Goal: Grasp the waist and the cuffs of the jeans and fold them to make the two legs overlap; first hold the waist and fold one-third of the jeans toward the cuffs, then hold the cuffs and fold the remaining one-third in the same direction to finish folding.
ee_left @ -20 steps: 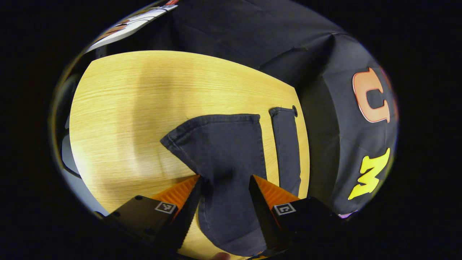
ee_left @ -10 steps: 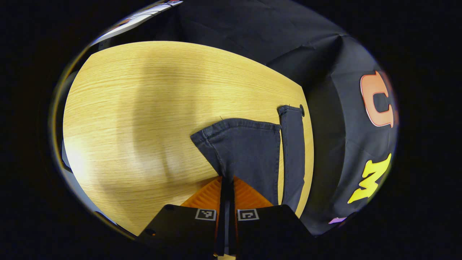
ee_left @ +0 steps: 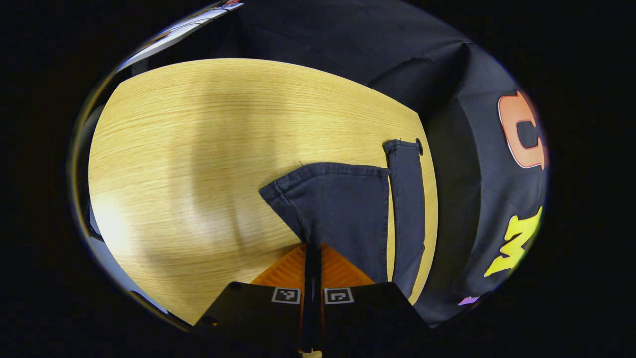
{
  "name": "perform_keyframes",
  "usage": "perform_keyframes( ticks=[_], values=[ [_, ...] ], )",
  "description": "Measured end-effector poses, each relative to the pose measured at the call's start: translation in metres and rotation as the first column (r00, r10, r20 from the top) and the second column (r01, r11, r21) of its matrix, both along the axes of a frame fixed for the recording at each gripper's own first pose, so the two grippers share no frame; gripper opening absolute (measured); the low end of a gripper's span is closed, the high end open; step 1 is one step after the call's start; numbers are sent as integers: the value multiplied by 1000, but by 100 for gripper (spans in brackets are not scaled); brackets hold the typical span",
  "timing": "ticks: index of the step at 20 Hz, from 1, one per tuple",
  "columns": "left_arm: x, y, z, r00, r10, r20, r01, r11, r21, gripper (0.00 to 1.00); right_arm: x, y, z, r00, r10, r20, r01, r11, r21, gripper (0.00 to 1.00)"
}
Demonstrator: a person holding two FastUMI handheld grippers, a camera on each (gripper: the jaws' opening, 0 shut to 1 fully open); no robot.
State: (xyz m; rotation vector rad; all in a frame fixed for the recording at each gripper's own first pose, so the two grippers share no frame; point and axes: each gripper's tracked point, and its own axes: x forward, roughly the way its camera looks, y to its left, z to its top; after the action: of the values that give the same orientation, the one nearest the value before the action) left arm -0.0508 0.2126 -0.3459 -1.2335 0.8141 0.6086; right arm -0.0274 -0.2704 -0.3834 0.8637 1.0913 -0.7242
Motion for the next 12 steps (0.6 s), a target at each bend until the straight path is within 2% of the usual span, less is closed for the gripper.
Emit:
perform_keyframes(
  ticks=[1,3,4,6,9,12],
  values=[
    [2,0,-1,1000,-1,1,1,1000,-1,4,-9,-5,-4,998,5,-67,-7,999,-32,67],
    [2,-1,-2,1000,-1,4,1,1000,-4,4,-7,-6,-3,995,-14,-95,11,999,-30,31],
    [2,-1,-1,1000,2,7,-2,1000,-8,4,-7,-8,-5,995,-16,-96,13,1000,-29,31],
    [3,-1,-1,1000,6,10,-5,1000,-20,4,-8,-9,-4,996,-25,-91,26,1000,9,16],
    [1,-2,2,1000,4,1,-4,999,-38,3,-8,-7,0,996,-70,-61,76,993,94,1],
    [0,-3,15,999,41,-10,-42,996,-75,4,-7,-8,10,995,-99,-13,99,985,139,1]
  ],
)
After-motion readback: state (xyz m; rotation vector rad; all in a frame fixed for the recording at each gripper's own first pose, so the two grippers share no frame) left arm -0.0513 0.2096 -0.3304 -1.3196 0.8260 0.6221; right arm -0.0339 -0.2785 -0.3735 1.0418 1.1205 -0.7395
